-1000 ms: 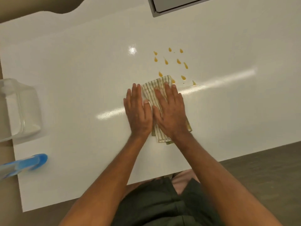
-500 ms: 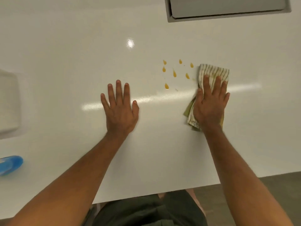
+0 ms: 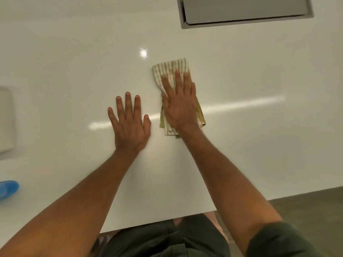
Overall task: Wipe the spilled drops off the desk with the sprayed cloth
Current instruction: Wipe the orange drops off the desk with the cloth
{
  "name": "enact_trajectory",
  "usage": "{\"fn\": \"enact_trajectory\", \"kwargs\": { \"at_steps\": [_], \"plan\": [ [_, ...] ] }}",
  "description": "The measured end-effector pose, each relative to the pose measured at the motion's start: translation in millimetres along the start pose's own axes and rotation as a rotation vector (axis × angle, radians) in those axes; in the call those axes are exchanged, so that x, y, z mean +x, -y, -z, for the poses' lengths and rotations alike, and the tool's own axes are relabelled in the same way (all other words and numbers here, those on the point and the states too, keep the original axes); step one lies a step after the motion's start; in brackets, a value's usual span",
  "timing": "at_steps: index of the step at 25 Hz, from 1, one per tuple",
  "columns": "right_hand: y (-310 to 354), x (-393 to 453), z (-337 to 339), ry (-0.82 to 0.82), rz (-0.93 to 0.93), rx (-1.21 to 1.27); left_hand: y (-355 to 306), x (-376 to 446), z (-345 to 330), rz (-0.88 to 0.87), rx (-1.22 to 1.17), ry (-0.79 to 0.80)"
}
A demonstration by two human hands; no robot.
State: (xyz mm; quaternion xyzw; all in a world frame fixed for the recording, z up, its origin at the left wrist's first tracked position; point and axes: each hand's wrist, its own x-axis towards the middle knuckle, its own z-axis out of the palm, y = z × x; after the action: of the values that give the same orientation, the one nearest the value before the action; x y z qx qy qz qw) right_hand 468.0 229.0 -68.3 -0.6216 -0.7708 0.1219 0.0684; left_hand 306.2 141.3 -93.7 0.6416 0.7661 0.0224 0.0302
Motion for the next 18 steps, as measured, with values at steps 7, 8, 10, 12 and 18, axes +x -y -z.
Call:
{"fn": "enact_trajectory", "kwargs": {
  "at_steps": [7, 8, 10, 12, 18],
  "plan": [
    [-112, -143, 23, 0.101, -0.04, -0.078, -1, 0, -3, 0.017, -0.033, -0.009],
    [-132, -132, 32, 0.081, -0.136, -0.085, -1, 1, -4, 0.018, -0.033, -0.015],
    [-158, -91, 44, 0.021, -0.329, -0.082, -1, 0, -5, 0.018, -0.036, -0.019],
    [-160, -37, 49, -0.026, -0.452, -0.065, 0, 1, -7, 0.015, -0.032, -0.022],
    [-31, 20, 18, 0.008, -0.182, -0.086, 0, 2, -3, 0.014, -0.046, -0.019]
  ]
}}
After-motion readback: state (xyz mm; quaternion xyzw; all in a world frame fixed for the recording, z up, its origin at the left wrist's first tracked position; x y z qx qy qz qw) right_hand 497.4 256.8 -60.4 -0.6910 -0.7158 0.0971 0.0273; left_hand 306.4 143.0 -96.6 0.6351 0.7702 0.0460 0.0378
